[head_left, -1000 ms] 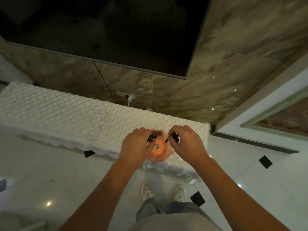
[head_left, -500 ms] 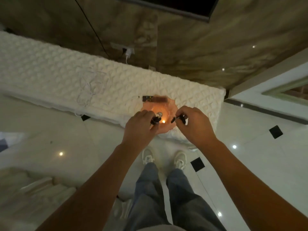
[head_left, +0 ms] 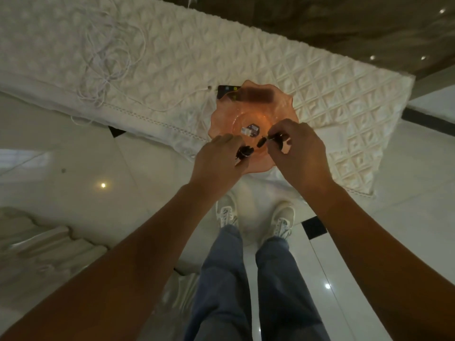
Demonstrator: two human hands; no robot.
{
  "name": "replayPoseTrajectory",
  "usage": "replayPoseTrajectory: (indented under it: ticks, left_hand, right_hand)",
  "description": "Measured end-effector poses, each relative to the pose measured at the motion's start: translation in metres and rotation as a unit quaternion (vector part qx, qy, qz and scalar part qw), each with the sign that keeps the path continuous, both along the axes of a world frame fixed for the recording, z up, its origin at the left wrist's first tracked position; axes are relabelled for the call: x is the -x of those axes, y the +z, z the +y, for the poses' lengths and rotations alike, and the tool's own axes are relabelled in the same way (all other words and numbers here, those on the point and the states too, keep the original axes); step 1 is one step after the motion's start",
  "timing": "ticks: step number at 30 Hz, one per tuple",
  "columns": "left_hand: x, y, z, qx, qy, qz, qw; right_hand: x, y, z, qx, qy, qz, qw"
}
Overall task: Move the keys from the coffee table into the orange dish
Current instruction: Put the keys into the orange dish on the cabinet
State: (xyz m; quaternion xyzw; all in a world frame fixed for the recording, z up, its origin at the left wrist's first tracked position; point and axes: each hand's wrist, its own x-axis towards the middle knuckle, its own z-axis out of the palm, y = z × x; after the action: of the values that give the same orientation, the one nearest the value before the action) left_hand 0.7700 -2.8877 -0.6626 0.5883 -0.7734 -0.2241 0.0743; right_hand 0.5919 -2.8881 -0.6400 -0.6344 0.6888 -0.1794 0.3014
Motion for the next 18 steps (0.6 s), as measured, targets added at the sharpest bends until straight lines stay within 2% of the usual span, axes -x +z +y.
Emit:
replayPoseTrajectory:
  ticks: [8, 18]
  left_hand:
    - [0.001, -0.014, -0.007, -0.001, 0.018, -0.003, 1.0]
    - [0.025, -0.044, -0.02, -0.06, -0.066, -0.063, 0.994]
  right_hand:
    - [0.012, -0.008, 0.002, -0.01, 0.007, 0.003, 1.0]
    - [0.02, -0.017, 0.002, -0.019, -0.003, -0.002, 1.0]
